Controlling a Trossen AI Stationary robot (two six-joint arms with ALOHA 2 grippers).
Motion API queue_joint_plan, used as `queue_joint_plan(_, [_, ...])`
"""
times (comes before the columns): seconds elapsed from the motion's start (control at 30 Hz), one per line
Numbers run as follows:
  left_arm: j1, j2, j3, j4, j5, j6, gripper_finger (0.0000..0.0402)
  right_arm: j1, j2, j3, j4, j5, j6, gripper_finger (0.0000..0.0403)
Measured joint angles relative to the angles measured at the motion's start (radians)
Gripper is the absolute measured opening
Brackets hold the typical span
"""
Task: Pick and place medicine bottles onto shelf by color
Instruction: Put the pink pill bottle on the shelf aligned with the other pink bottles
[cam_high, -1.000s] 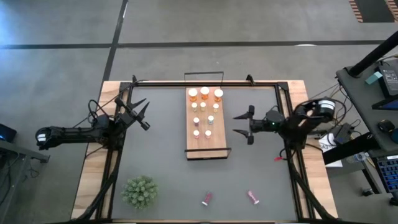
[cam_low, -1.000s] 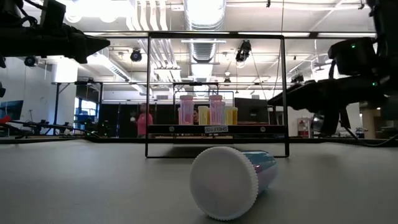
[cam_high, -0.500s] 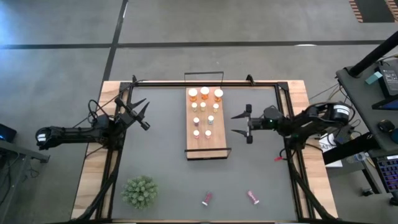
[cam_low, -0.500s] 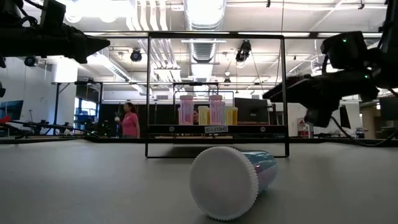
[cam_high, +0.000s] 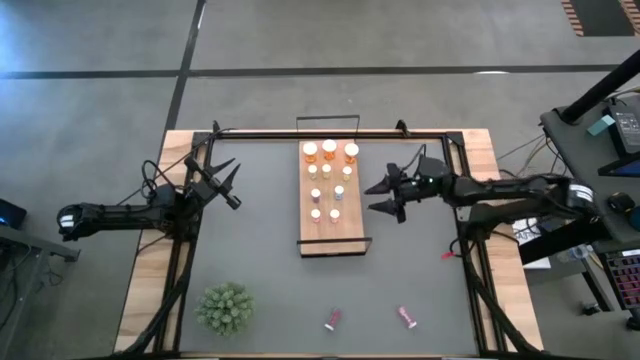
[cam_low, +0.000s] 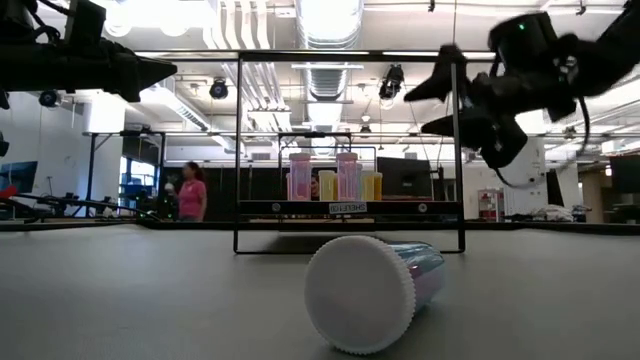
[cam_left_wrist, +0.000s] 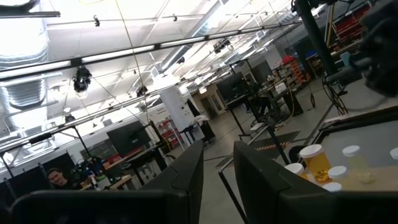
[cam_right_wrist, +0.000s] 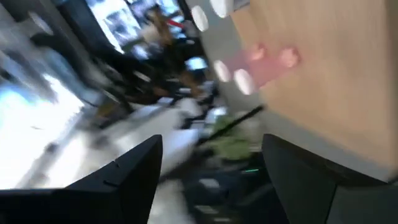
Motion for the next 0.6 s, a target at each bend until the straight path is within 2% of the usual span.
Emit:
queue_joint_plan(0.07, [0.000,0.000,0.000,0.000,0.000,0.000,0.0072,0.001,-0.071,0.065,-0.224,-0.022,-0.183,0.0266])
queue_joint_plan(0.2, [0.000,0.000,0.000,0.000,0.000,0.000,0.0072,0.025,-0.177,0.254,-0.843,-0.025,-0.548,0.0266])
queue_joint_plan(0.27, [0.000,0.000,0.000,0.000,0.000,0.000,0.0072,0.054,-0.190,0.363,-1.153,0.019,-0.678,0.0266])
queue_joint_plan(0.33, [0.000,0.000,0.000,0.000,0.000,0.000,0.0072,0.103,-0.181,0.456,-1.390,0.101,-0.731,0.0266])
queue_joint_plan(0.43, [0.000,0.000,0.000,0.000,0.000,0.000,0.0072,0.216,-0.141,0.538,-1.532,0.195,-0.719,0.0266])
queue_joint_plan(0.6, [0.000,0.000,0.000,0.000,0.000,0.000,0.0072,0.397,-0.051,0.588,-1.544,0.212,-0.698,0.0267])
